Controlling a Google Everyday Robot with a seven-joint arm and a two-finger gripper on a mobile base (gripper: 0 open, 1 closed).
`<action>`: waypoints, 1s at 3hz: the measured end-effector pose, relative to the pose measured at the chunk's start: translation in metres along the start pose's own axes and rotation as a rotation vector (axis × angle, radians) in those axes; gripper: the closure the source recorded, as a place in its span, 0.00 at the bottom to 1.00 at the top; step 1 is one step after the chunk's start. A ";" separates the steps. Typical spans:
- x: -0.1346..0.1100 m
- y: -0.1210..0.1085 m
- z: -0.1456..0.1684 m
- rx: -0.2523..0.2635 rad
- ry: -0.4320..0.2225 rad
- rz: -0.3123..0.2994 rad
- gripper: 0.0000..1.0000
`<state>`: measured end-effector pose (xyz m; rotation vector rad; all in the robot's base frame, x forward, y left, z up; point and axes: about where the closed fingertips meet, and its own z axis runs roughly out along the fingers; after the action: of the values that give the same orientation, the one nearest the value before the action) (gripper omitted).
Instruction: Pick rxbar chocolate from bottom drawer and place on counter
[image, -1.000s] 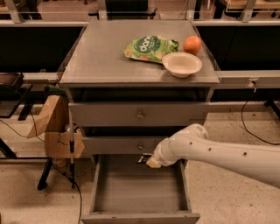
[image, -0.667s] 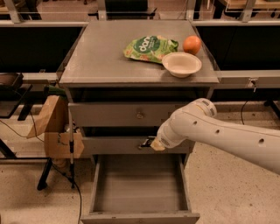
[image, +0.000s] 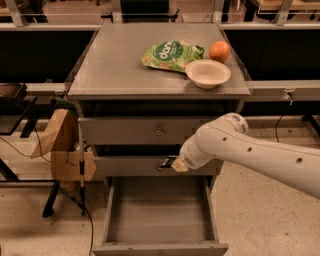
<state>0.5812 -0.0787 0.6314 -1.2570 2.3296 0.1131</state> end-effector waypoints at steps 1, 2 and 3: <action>-0.029 -0.011 -0.040 0.059 -0.062 -0.045 1.00; -0.089 -0.028 -0.120 0.175 -0.119 -0.131 1.00; -0.171 -0.044 -0.192 0.269 -0.172 -0.235 1.00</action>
Offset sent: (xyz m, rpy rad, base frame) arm 0.0285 0.0316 0.2870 -0.0891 -0.4345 0.0910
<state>0.6229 -0.0294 0.8841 -1.3148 1.9610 -0.1602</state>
